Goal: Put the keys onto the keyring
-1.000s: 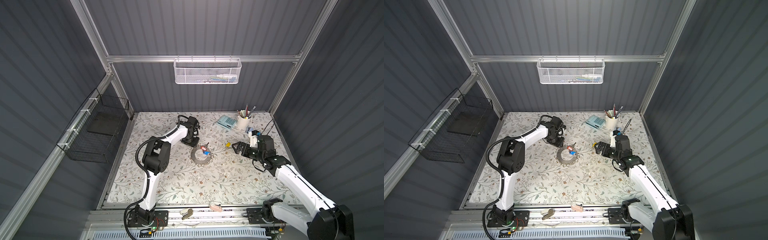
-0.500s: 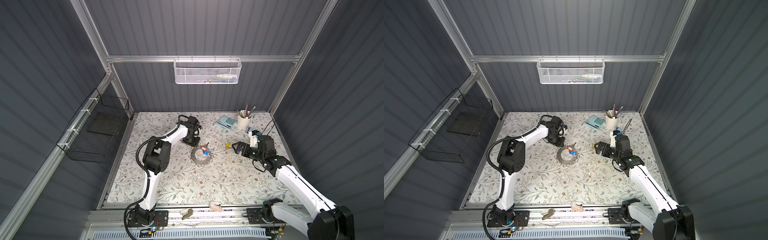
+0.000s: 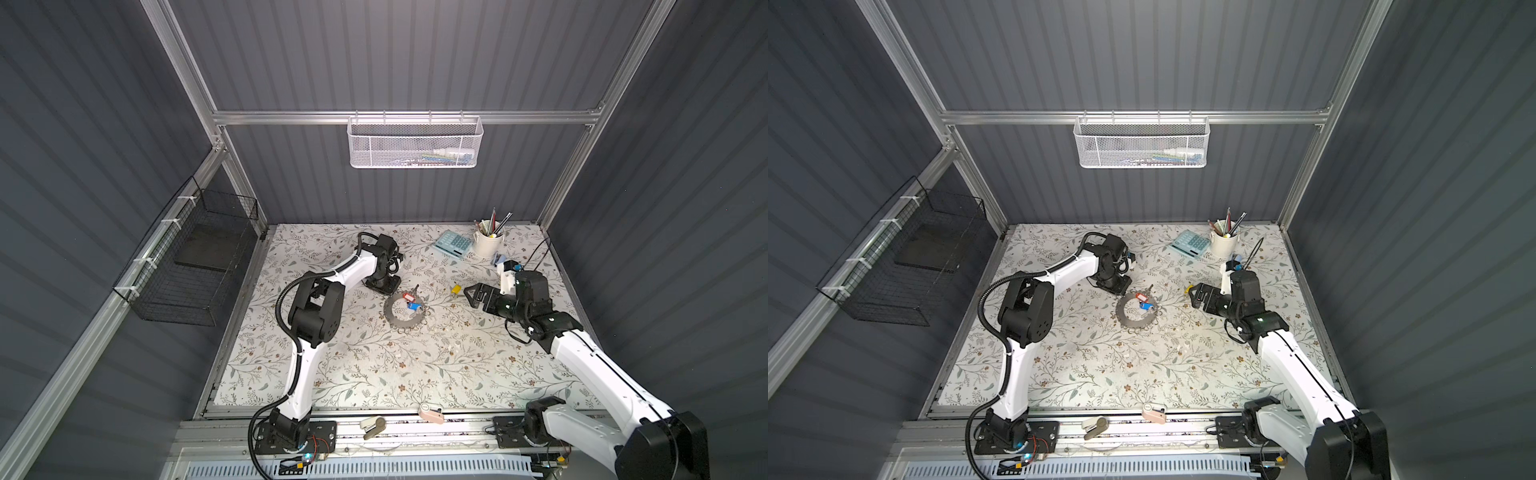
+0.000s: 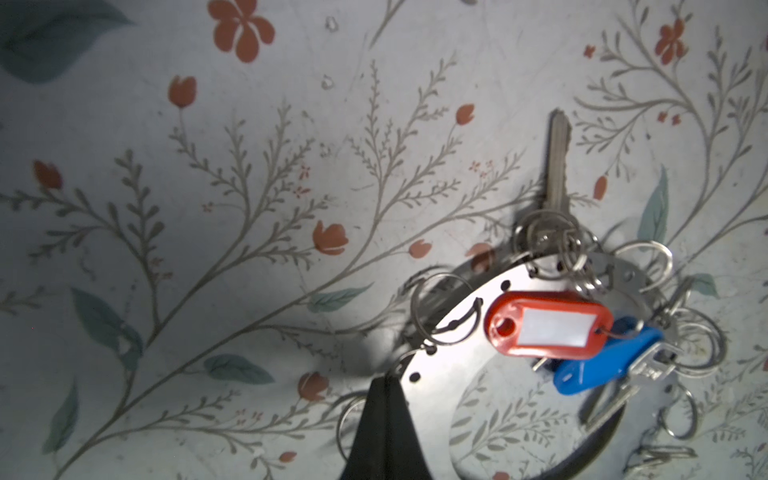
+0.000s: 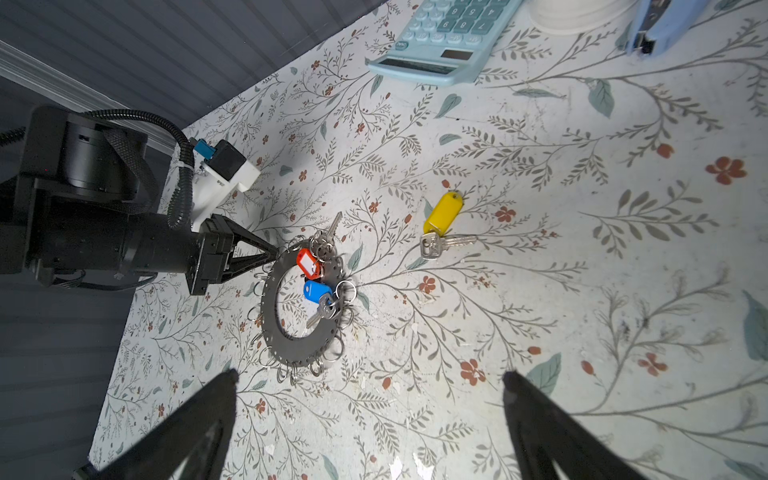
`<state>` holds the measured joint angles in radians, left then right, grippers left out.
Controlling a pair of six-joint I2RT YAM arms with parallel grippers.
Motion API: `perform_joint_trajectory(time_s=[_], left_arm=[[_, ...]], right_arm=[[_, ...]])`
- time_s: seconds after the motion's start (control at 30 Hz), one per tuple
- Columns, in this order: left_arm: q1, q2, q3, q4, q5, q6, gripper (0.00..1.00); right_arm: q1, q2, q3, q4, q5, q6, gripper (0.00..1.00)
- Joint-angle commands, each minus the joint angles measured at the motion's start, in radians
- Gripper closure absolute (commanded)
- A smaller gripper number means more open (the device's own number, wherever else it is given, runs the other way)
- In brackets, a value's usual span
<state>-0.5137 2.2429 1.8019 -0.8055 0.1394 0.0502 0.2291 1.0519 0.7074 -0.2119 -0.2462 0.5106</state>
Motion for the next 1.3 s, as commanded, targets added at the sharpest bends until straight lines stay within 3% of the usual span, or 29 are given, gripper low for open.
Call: perform_joint_trajectory(time_s=[0.0, 0.47, 0.77, 0.93, 1.0, 1.07, 1.17, 1.27], left_arm=[[0.003, -0.006, 0.014, -0.028, -0.001, -0.008, 1.0], [-0.06, -0.242, -0.046, -0.029, -0.02, -0.046, 1.0], [-0.2, -0.293, 0.067, -0.115, -0.169, 0.027, 1.0], [-0.194, -0.304, 0.012, -0.091, -0.195, -0.002, 1.0], [-0.157, -0.324, -0.046, -0.038, -0.149, -0.033, 1.0], [-0.111, -0.334, -0.087, 0.001, -0.087, -0.071, 0.79], [-0.088, -0.313, -0.102, 0.015, -0.081, -0.117, 0.72], [-0.072, -0.249, -0.075, -0.024, -0.083, -0.162, 0.59]], right_arm=[[0.006, -0.011, 0.001, -0.02, 0.008, -0.011, 0.01], [0.006, 0.04, 0.02, 0.043, 0.002, 0.009, 0.01], [0.006, 0.092, 0.049, 0.11, -0.025, 0.036, 0.01], [0.005, 0.103, 0.052, 0.113, -0.032, 0.038, 0.01], [0.006, 0.102, 0.052, 0.112, -0.037, 0.036, 0.01], [0.006, 0.104, 0.051, 0.112, -0.039, 0.033, 0.01], [0.005, 0.114, 0.054, 0.111, -0.047, 0.033, 0.01], [0.005, 0.127, 0.051, 0.123, -0.063, 0.045, 0.01]])
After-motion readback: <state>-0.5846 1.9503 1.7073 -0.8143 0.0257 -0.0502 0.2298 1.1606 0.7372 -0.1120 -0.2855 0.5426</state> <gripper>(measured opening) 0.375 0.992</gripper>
